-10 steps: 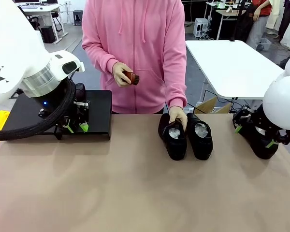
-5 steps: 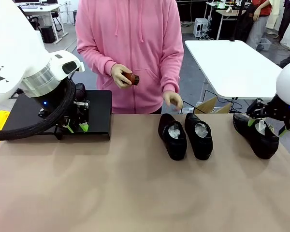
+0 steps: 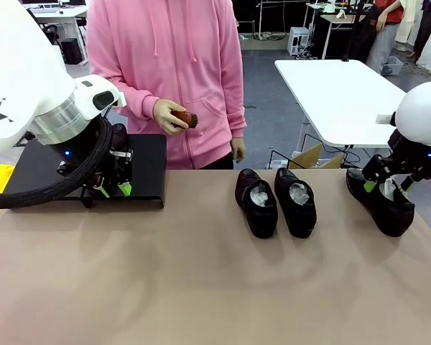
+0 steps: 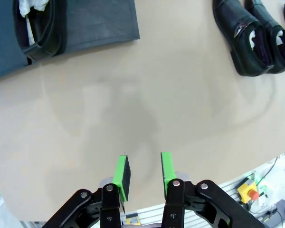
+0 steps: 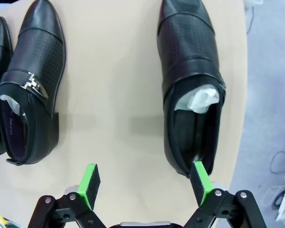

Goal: Organize the shoes by placing them on the stand.
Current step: Pick up one Shoe and place it in the middle of the table.

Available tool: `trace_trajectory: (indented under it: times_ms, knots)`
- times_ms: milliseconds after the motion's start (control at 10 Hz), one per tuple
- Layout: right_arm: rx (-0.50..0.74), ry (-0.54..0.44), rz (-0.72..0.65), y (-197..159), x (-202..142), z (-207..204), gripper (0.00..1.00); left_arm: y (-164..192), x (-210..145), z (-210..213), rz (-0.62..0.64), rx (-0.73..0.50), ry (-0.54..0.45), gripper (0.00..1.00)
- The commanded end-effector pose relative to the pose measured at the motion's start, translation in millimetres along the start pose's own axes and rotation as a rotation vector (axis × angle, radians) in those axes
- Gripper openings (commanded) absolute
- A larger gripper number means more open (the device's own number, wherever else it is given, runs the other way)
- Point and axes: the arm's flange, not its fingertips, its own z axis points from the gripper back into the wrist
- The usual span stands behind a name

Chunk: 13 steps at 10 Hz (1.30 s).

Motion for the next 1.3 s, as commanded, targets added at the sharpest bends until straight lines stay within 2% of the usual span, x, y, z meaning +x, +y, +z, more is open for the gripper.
trace_trajectory:
  times_ms: [0,300,1200]
  knots:
    - [-0.013,-0.015,-0.02,1,11,-10,1.0,0,1,-1,0.013,-0.018,-0.009,0.38]
    - [-0.032,0.039,-0.04,2,21,-36,1.0,0,1,-1,0.013,-0.018,-0.009,0.38]
    - [-0.075,0.008,-0.008,-4,37,-66,1.0,0,1,-1,0.013,-0.018,-0.009,0.38]
